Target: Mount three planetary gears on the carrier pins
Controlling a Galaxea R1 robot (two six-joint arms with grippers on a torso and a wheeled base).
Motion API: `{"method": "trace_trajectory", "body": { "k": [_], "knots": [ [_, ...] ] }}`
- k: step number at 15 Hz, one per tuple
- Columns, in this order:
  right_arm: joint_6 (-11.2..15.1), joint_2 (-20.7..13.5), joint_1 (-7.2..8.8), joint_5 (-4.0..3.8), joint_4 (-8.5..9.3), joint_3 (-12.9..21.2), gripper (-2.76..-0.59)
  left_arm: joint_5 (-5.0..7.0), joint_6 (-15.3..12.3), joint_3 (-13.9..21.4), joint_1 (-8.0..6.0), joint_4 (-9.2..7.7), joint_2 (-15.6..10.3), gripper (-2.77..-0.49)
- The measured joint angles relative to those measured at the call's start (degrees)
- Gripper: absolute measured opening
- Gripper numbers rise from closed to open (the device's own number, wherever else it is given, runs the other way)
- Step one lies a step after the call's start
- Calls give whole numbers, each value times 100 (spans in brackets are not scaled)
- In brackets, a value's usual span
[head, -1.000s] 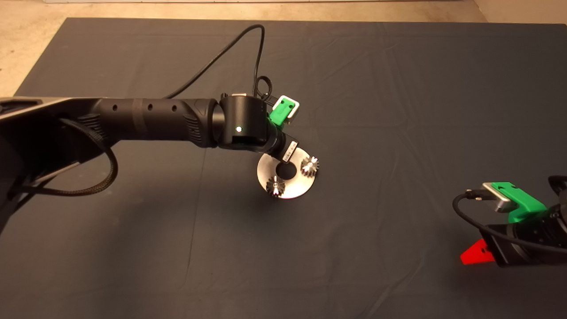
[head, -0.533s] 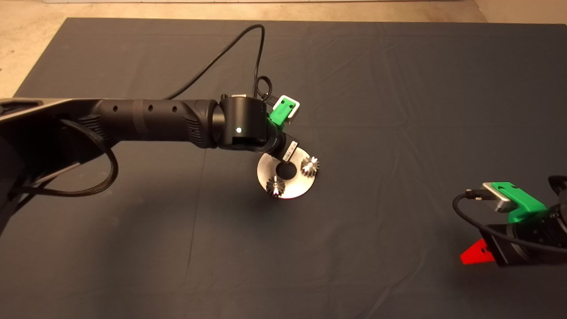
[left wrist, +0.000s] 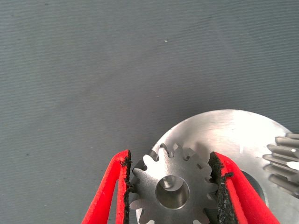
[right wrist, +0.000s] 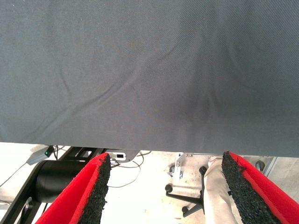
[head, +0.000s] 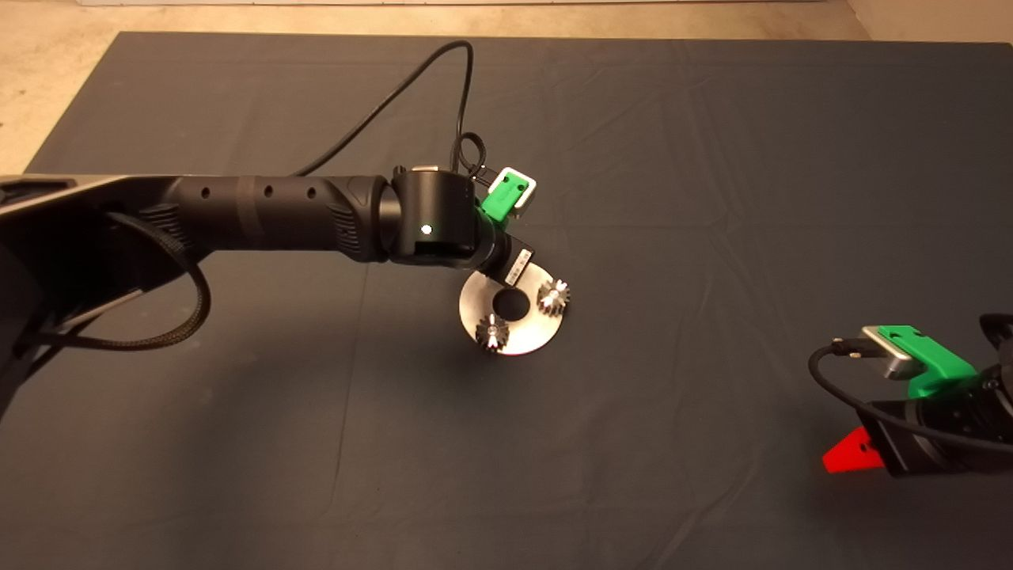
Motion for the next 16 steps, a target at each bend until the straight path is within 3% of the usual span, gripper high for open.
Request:
{"method": "trace_trajectory", "body": {
  "k": [6,16],
  "knots": [
    [0,0,0,-2,0,0,-160,-106,-6,-7,12,-9,-95,-238],
    [0,0,0,0,0,0,-160,-83,-48,13,13,-7,-92,-229]
  ]
}}
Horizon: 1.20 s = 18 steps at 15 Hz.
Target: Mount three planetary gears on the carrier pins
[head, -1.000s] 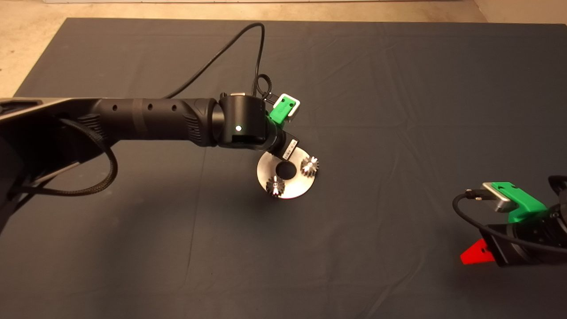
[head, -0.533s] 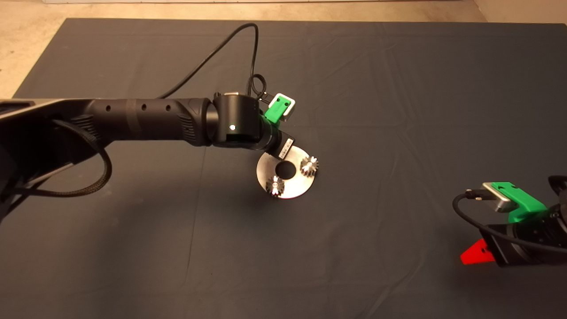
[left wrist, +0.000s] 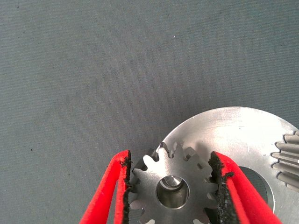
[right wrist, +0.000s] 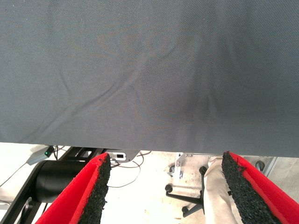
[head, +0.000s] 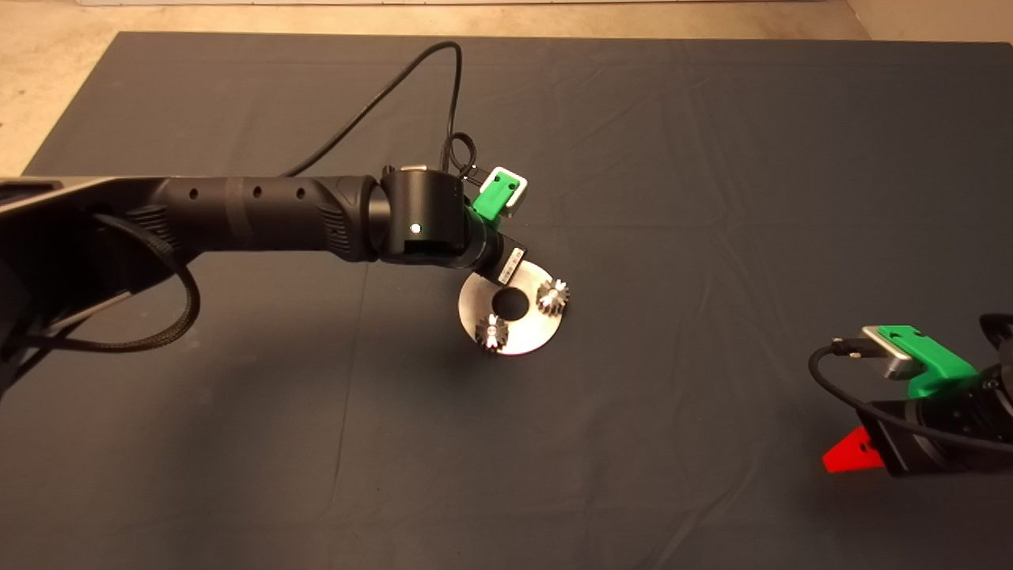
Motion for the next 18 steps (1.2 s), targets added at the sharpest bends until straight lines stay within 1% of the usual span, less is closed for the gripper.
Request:
{"method": "trace_trajectory", "body": {
  "k": [1,2,3,4,6,7,9,18],
  "knots": [
    [0,0,0,0,0,0,-160,-1,0,0,0,0,0,-229],
    [0,0,0,0,0,0,-160,2,-15,6,0,0,0,-224],
    [0,0,0,0,0,0,-160,49,-17,20,0,5,0,-220],
    [0,0,0,0,0,0,-160,52,-22,26,0,5,0,-220],
    [0,0,0,0,0,0,-160,71,-22,30,0,7,-1,-207],
    [0,0,0,0,0,0,-160,72,-22,30,0,7,-1,-206],
    [0,0,0,0,0,0,-160,104,-22,30,0,5,-16,-192],
    [0,0,0,0,0,0,-160,112,-22,89,2,7,-17,-192]
  ]
}}
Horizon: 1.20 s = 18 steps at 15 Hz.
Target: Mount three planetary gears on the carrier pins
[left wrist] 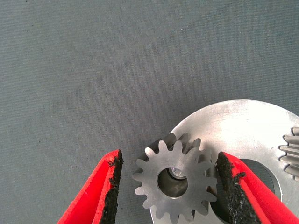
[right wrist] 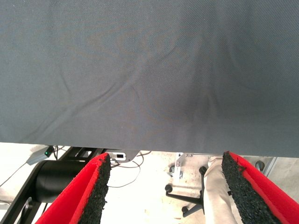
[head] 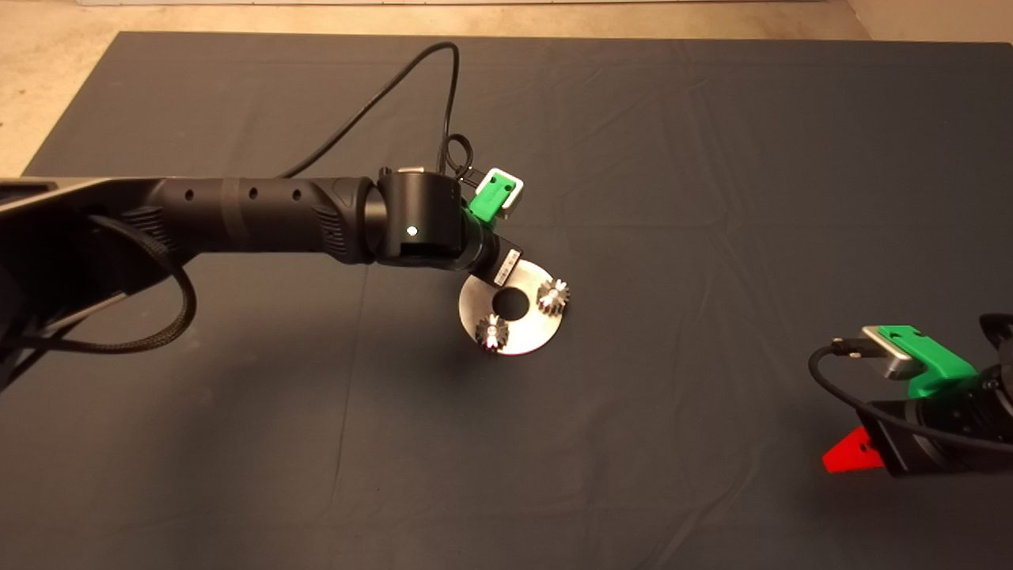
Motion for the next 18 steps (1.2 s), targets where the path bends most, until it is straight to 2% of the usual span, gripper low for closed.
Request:
{"method": "trace_trajectory", "body": {
  "k": [6,8,11,16,18],
  "knots": [
    [0,0,0,0,0,0,-160,-11,0,0,0,0,0,-192],
    [0,0,0,2,0,0,-160,-71,0,0,2,0,1,-192],
    [0,0,0,0,0,0,-160,-104,0,-2,105,35,3,-192],
    [0,0,0,0,0,0,-160,-127,0,-4,115,36,23,-192],
    [0,0,0,0,0,0,-160,-162,0,-4,112,35,34,-202]
  ]
}}
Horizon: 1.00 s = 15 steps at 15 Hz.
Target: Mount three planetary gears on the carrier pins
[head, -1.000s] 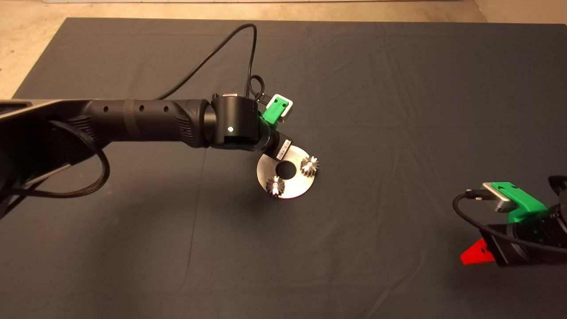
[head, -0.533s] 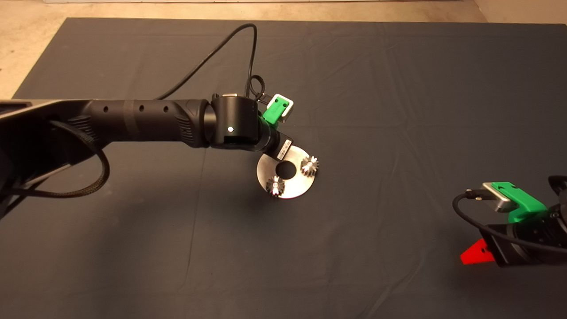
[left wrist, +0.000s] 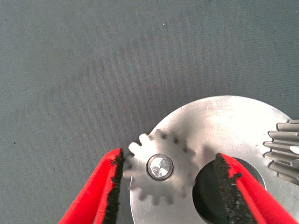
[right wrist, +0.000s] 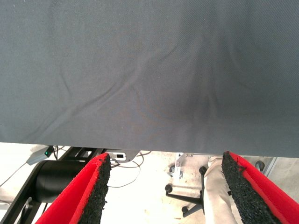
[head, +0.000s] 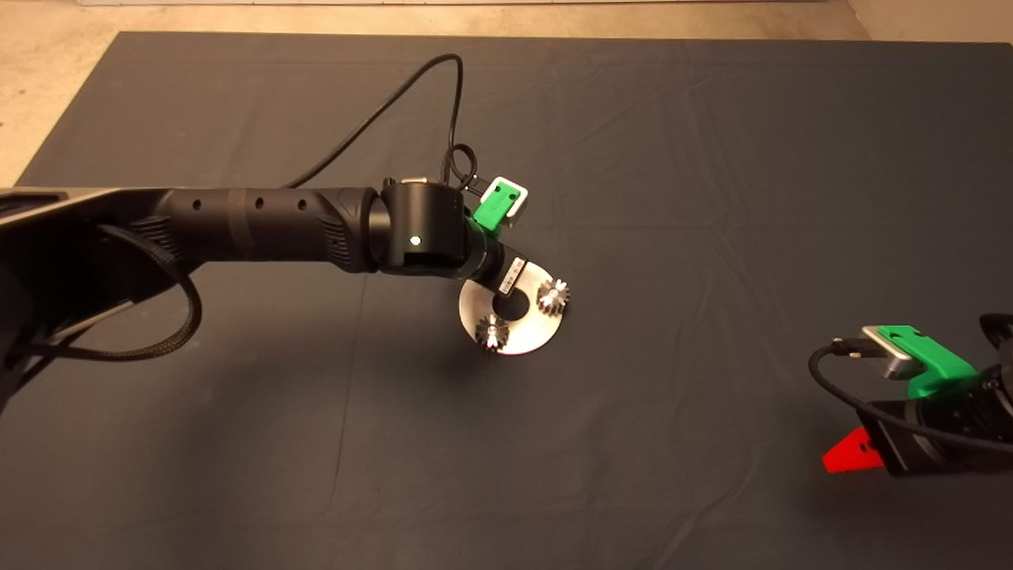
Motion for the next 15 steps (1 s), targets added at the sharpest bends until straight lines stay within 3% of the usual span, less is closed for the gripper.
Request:
{"method": "trace_trajectory", "body": {
  "k": [5,9,10,11,12,13,15],
  "knots": [
    [0,0,0,0,0,0,-160,0,5,0,0,0,-4,-202],
    [0,0,0,0,0,0,-160,-37,23,27,-2,-13,-184,-202],
    [0,2,0,0,0,0,-160,37,24,124,-11,-13,-243,-202],
    [0,2,0,0,0,0,-160,235,22,291,-75,-24,-309,-202],
    [-2,2,0,0,0,0,-160,452,3,519,-273,-62,-408,-202],
    [0,2,0,2,0,0,-160,591,-82,758,-531,-71,-503,-202],
    [-2,2,0,0,0,0,-160,748,-442,1251,-961,-283,-654,-202]
  ]
}}
